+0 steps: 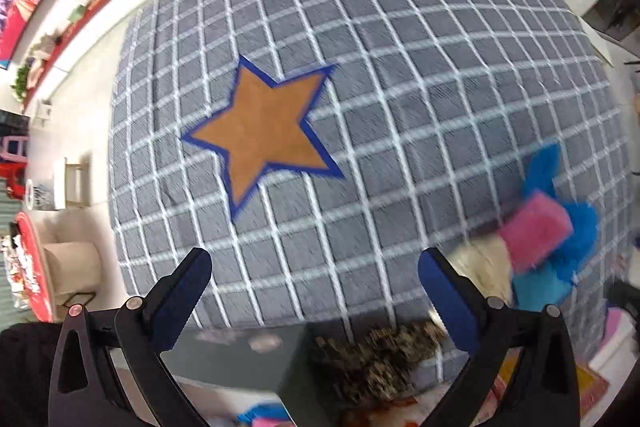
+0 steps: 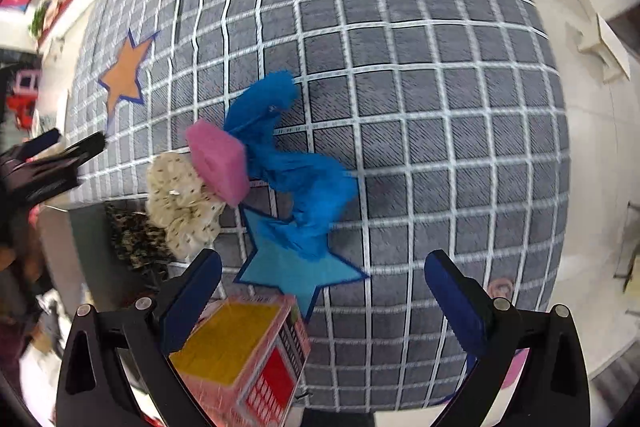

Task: Organize soft objects
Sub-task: 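Move both grippers back toward the remaining pile, then grasp the cream polka-dot scrunchie with the left gripper while the right grasps the blue plastic bag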

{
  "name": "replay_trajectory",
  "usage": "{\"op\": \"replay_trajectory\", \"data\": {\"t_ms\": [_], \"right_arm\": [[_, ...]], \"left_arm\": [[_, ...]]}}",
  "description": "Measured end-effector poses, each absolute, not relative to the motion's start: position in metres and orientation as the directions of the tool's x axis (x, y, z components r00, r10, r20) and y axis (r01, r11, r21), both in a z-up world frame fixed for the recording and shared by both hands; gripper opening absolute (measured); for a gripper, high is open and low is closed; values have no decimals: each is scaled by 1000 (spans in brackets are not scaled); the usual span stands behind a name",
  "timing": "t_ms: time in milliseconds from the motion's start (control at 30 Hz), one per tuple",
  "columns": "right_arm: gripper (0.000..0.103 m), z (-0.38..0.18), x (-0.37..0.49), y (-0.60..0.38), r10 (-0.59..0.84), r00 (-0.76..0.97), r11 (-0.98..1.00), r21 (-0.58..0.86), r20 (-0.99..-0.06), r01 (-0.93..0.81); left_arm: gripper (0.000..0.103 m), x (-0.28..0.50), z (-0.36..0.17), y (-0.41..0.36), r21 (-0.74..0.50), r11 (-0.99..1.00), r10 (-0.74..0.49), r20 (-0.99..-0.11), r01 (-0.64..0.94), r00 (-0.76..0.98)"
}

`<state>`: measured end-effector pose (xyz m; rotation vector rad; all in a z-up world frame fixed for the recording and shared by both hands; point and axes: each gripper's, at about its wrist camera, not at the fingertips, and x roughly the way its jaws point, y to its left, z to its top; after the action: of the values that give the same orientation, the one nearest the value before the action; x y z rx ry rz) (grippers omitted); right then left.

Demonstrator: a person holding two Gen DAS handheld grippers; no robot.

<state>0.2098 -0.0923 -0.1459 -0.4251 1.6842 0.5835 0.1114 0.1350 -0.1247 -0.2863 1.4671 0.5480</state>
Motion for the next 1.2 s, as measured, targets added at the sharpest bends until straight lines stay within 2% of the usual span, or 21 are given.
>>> {"op": "replay_trajectory", "data": {"t_ms": [133,233,367,600,733,867,1000,1100,1200], "right_arm": [[102,-180,209,-68,-49,-167,754,73,-985,-653],[102,-204,211,-59,-144,-78,719,-51,-986,-693],[102,-225,213,-60,-171,-75,713,-70,-982,-697],[102,-235,232,-98,-180,-55,772,-106,-982,-626],[102,-232,258,-138,-243,-32,819,-187,-970,-543],[102,-219,266,-171,-159,-84,880,-103,-984,-464],[102,-193,255,-171,-47,-73,889,-9,-996,-459],[102,-178,243,-152,24,-51,868,46,-998,-494],[102,-182,234,-121,0,-14,817,8,-1000,-576]], "left_arm": [[103,100,-136,101,114,880,119,-993,-461,-19],[103,106,-152,78,98,901,89,-995,-423,-42],[103,122,-178,64,80,892,60,-997,-445,-58],[103,118,-202,85,260,820,215,-966,-510,-147],[103,104,-186,116,256,776,217,-966,-576,-138],[103,101,-160,113,182,781,186,-981,-597,-56],[103,107,-151,91,124,786,143,-990,-605,-17],[103,122,-154,67,131,789,147,-989,-600,-22],[103,137,-167,61,120,785,138,-990,-607,-17]]}}
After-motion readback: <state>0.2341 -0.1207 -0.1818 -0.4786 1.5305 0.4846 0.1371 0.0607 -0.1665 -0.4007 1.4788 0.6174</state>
